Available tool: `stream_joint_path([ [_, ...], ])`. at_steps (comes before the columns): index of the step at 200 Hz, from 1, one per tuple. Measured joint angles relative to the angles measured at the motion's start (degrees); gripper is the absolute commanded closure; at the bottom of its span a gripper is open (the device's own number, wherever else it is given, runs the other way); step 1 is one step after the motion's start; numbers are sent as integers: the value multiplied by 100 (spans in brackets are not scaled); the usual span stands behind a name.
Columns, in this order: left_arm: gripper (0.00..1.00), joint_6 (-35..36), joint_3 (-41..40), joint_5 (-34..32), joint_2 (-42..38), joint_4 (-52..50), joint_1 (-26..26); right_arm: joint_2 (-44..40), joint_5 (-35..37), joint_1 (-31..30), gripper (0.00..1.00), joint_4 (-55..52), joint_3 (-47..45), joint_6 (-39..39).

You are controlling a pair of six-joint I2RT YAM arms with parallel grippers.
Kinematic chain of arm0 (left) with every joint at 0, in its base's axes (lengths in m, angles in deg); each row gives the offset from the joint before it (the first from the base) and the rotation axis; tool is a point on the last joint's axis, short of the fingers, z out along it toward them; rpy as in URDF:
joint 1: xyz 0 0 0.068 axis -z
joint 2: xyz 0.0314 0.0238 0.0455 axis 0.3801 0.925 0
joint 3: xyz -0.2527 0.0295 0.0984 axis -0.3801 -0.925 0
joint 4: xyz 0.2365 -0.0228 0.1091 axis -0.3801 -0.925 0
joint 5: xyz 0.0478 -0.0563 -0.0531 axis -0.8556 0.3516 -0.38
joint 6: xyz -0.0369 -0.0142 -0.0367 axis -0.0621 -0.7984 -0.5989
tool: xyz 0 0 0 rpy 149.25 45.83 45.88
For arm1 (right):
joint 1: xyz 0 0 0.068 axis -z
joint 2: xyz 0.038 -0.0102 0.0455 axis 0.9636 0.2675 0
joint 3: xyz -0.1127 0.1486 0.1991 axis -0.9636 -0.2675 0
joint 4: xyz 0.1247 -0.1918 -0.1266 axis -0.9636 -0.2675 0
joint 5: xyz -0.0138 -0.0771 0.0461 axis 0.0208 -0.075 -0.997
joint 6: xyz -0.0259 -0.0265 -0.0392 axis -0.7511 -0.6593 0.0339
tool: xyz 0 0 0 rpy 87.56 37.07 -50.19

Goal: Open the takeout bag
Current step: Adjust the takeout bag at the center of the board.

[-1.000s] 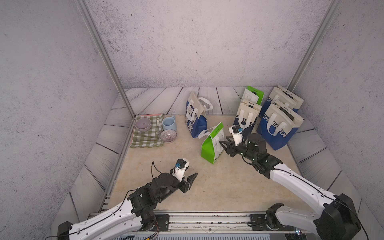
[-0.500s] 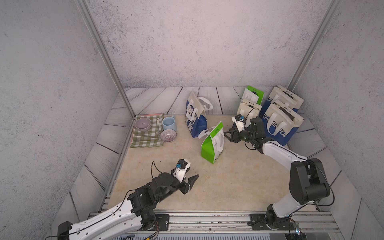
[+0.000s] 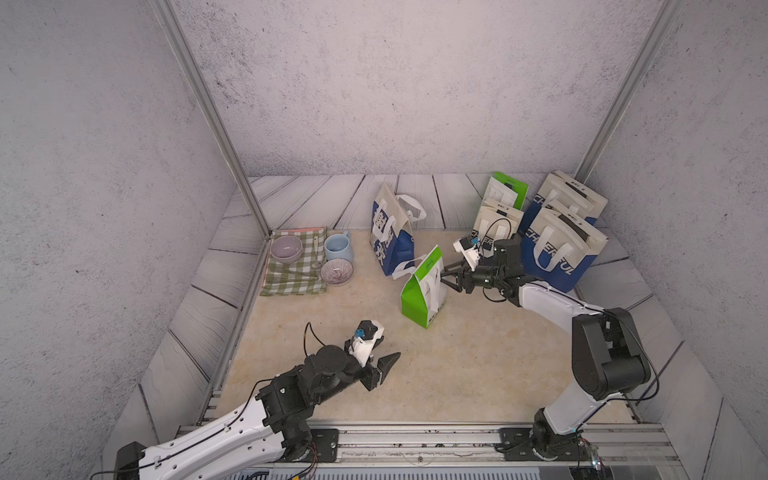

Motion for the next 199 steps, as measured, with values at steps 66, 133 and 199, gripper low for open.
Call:
stream_joint_path([
  [66,38,11,-72,-149,9,90,-2,-1014,437,-549,51,411,-1255,697],
  [133,37,291,-365,-149,345,730,-26,-2258,1687,-1040,41,188,-2100,1320],
  [199,36,474,-337,887,1915,2227,-1298,-3716,3215,-1036,39,-955,-2284,1316],
])
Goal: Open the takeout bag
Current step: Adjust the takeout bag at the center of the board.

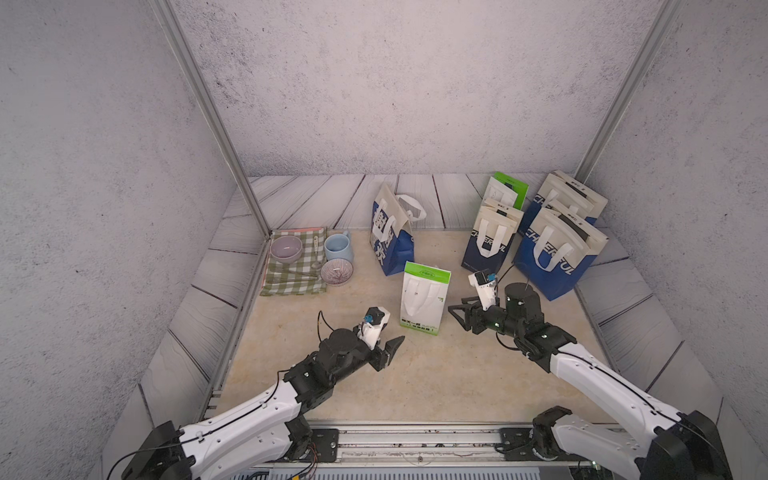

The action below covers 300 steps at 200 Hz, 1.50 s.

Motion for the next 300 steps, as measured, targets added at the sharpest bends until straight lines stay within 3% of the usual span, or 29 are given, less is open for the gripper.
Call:
stream_joint_path([
  [66,38,170,643,1547,1893,1248,-1287,-553,166,0,39,-507,-52,2],
  [127,42,546,1237,2623,2798,1930,-1482,-964,57,0,38,-702,-50,17],
  [188,54,616,1447,3261,3473,2308,-1504,-1069,-22,0,38,-857,-48,52],
  [224,56,422,1158,3324,3471,2824,-1390,-1196,-24,0,38,-883,-46,153],
  [263,62,369,918,2822,3403,3047,-778,-1327,-142,0,38,-870,26,531],
  [300,63,210,918,2312,3565,3438,-560,-1528,-168,0,38,-785,184,1154],
])
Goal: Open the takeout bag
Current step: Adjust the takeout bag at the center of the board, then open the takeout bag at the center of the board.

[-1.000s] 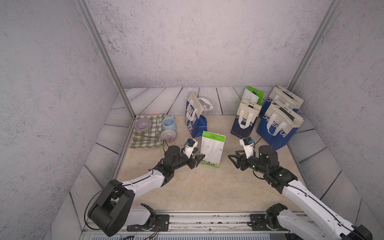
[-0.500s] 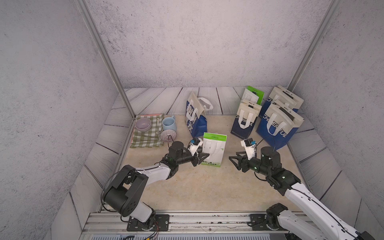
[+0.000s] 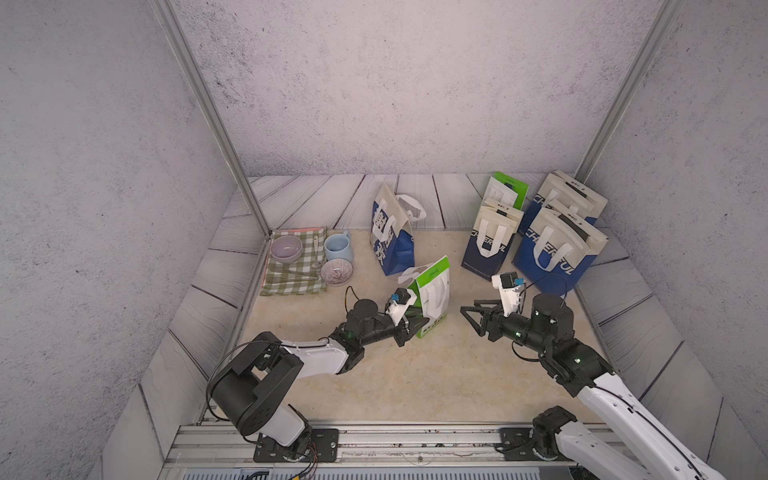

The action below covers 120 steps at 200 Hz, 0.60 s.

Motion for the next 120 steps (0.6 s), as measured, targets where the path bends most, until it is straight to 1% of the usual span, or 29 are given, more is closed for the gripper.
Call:
stream_joint_path([
  [10,63,-22,0,-92,42,33,33,-33,0,0,39,61,33,105],
  [24,63,-55,2,-413,107,109,151,-26,33,0,40,264,52,612],
  [34,65,-72,2,-597,144,140,240,35,35,0,41,476,52,1062],
  [50,78,-79,4,-833,170,181,334,238,13,0,43,868,55,1875],
  [72,94,-109,46,-994,214,245,380,675,-11,-33,44,1432,57,2855],
  [86,96,-114,85,-1047,275,297,382,957,17,-105,44,1670,79,3383],
  [95,100,-116,103,-1069,310,330,385,1113,31,-181,44,1773,120,3628],
  [120,100,-138,127,-1091,391,365,407,1449,70,-348,46,2052,306,4148],
])
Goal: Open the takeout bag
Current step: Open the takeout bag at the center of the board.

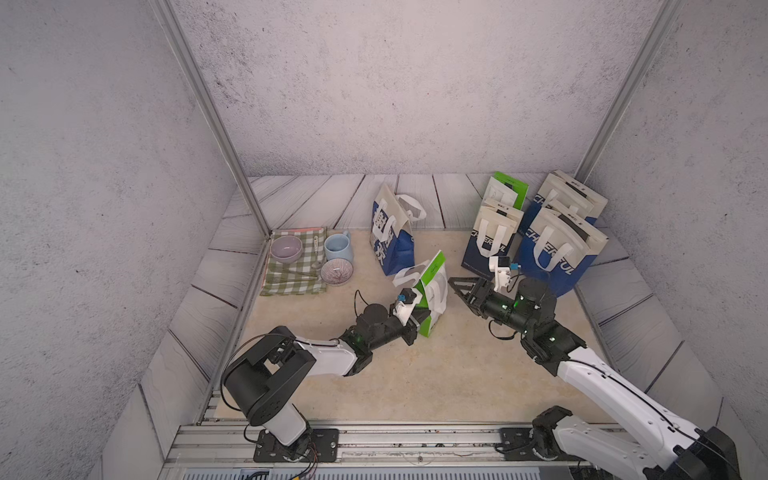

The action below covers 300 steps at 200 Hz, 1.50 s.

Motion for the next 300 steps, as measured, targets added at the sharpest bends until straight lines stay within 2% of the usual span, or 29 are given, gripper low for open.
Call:
stream_joint_path([
  [54,100,-11,42,-11,61,0,11,704,42,-221,47,577,354,765],
  [119,100,-9,66,9,118,-2,11,1110,129,-295,47,774,374,1143],
  [135,80,-28,72,-15,118,-35,11,1161,131,-295,47,800,374,1167],
  [147,71,-57,76,-74,114,-61,22,1161,146,-295,46,791,374,1165],
  [175,62,-96,96,-273,33,-201,136,1137,197,-295,46,739,374,1158],
  [212,61,-74,313,-667,-98,-474,391,1073,243,-295,46,660,372,1163],
  [266,63,-129,638,-1443,-98,-748,501,837,295,-295,46,551,372,1161],
  [290,75,-190,710,-1661,-98,-820,546,833,297,-295,46,522,372,1165],
  [300,84,-225,721,-1718,-98,-839,551,833,297,-295,46,520,372,1165],
])
